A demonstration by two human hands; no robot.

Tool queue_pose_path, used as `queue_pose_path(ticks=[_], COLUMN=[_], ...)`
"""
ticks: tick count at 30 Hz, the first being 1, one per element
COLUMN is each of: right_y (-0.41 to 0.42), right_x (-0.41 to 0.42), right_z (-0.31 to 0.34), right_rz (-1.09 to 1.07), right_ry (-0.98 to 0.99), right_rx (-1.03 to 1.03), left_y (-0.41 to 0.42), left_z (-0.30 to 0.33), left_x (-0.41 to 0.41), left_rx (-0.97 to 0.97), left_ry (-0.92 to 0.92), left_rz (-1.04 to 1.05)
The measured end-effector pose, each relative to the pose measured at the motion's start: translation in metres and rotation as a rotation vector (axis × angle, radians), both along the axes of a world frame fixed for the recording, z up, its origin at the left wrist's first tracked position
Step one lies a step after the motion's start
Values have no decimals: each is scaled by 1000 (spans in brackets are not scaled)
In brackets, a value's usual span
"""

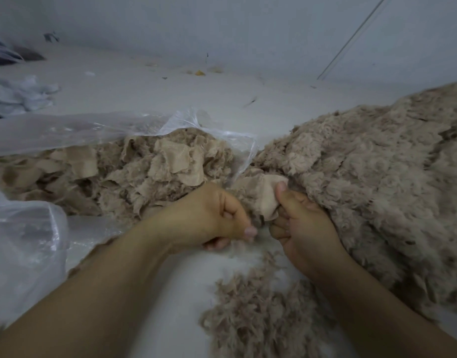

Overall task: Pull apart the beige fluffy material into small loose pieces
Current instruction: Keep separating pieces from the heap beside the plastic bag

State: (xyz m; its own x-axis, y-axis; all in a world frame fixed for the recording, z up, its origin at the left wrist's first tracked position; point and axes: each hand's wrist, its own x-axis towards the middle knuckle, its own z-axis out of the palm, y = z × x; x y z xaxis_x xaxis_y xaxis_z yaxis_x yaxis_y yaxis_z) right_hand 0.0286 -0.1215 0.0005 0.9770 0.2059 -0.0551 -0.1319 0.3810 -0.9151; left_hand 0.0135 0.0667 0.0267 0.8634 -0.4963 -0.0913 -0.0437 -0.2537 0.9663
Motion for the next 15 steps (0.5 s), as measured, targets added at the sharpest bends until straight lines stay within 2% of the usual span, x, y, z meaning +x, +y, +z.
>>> queue_pose_path(ticks=[2,4,6,10,12,15], right_y=[-1,-1,-1,-1,-1,-1], right_x=[-1,-2,-2,-1,-2,-1], right_z=[1,1,1,0,-1,-2], right_rz=[3,32,41,76,94,83], right_ry=[8,-30,-55,-91,-122,-112], right_rx=[11,-13,-38,-44,-53,-77], left_y=[9,10,5,-12,-19,-28], left_z=[5,5,5,-2,-4,-6], left_x=[-2,-3,-3,3,1,-4], left_rx=[97,168,145,-101,-233,-323], left_ry=[63,107,89,-26,-85,-231], left_rz=[-251,-370,-254,323,397,438])
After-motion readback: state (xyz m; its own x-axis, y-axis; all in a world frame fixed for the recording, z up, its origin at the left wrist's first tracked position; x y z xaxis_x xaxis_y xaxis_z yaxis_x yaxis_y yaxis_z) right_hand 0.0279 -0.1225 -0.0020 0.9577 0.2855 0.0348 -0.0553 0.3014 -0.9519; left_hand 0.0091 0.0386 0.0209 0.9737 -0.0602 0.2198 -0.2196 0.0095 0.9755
